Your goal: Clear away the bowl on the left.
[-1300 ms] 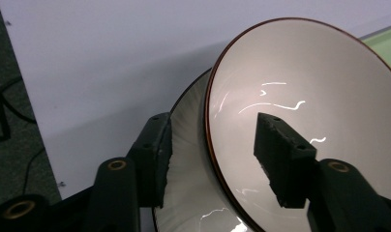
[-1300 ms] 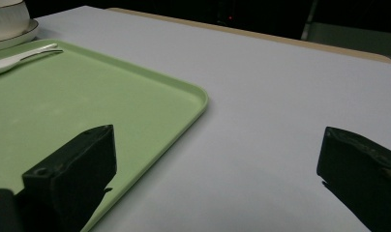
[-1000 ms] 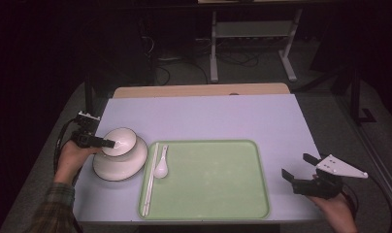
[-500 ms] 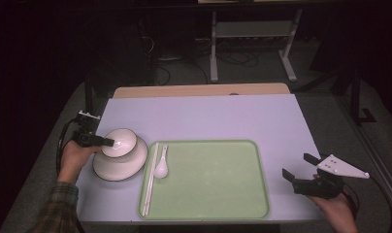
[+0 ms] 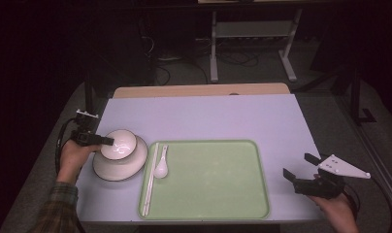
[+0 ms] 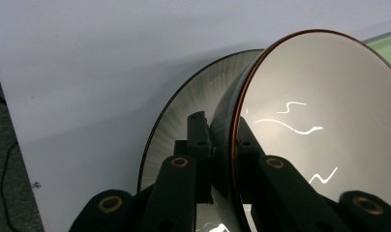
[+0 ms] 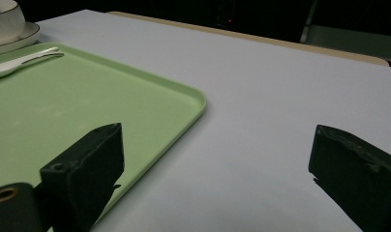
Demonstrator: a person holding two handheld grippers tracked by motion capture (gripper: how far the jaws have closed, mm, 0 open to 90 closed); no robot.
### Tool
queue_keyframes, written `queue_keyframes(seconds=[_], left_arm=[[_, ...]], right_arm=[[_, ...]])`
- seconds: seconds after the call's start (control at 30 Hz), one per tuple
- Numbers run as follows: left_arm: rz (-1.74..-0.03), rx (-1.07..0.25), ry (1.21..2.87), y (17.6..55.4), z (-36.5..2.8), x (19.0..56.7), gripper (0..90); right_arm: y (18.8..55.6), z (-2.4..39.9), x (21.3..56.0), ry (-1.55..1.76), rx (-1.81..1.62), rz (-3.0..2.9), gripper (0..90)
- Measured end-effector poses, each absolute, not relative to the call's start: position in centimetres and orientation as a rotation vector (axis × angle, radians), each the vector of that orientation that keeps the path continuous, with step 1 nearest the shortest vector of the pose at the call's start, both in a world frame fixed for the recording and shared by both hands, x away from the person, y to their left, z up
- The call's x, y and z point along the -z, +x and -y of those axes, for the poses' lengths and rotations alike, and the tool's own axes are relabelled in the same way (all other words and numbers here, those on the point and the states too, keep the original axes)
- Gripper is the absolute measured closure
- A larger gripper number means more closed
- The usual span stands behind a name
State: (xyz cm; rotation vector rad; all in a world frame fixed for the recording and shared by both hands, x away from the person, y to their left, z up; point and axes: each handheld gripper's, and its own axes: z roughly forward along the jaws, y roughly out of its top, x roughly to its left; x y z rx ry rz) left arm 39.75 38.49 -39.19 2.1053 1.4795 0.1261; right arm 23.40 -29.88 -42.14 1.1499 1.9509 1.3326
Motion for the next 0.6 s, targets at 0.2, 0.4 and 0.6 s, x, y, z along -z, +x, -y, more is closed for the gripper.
queue_keyframes(seconds=[0.2,0.4,0.6], left_arm=[[-1.461,-0.133,2.093,39.4,-38.4,38.6,82.6],[-1.415,-0.123,2.085,39.2,-37.6,37.5,82.6],[-1.335,-0.111,2.108,39.1,-35.4,36.4,82.6]], right_arm=[[23.4,29.8,42.1,1.150,-1.334,-1.950,4.8],[23.4,29.8,42.1,1.149,-1.331,-1.952,4.8],[23.4,29.8,42.1,1.149,-1.333,-1.952,4.8]])
